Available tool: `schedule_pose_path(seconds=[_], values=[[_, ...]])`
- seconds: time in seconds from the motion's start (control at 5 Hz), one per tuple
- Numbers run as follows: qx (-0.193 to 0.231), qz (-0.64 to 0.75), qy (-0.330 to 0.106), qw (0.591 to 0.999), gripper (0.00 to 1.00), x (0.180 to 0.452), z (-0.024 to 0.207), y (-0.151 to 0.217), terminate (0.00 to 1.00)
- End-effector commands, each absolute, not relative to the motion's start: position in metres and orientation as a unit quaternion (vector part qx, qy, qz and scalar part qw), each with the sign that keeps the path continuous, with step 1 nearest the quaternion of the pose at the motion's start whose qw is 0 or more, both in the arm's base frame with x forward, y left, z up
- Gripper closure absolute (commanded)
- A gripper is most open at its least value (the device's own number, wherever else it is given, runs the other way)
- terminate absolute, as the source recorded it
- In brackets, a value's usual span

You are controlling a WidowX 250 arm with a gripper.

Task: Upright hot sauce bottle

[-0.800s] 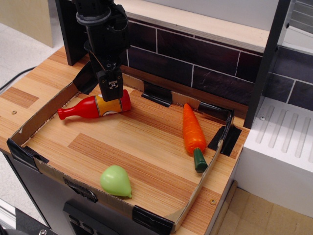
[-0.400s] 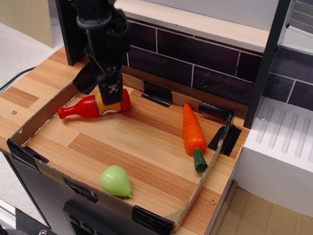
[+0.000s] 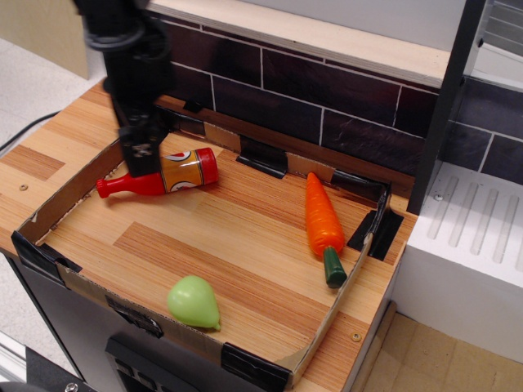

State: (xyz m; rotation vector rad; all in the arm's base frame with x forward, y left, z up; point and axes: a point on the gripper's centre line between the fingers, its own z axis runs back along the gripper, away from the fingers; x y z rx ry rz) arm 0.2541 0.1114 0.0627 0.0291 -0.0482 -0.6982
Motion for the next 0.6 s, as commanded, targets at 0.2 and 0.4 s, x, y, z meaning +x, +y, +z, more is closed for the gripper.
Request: schedule_pose_path(seconds=[0.2,0.4], values=[[0.037,-0.318,-0.061,0.945,0.00,0.247,0.050,0.141,0.00],[0.033,-0.316,-0.064,0.946,0.00,0.245,0.042,0.137,0.00]])
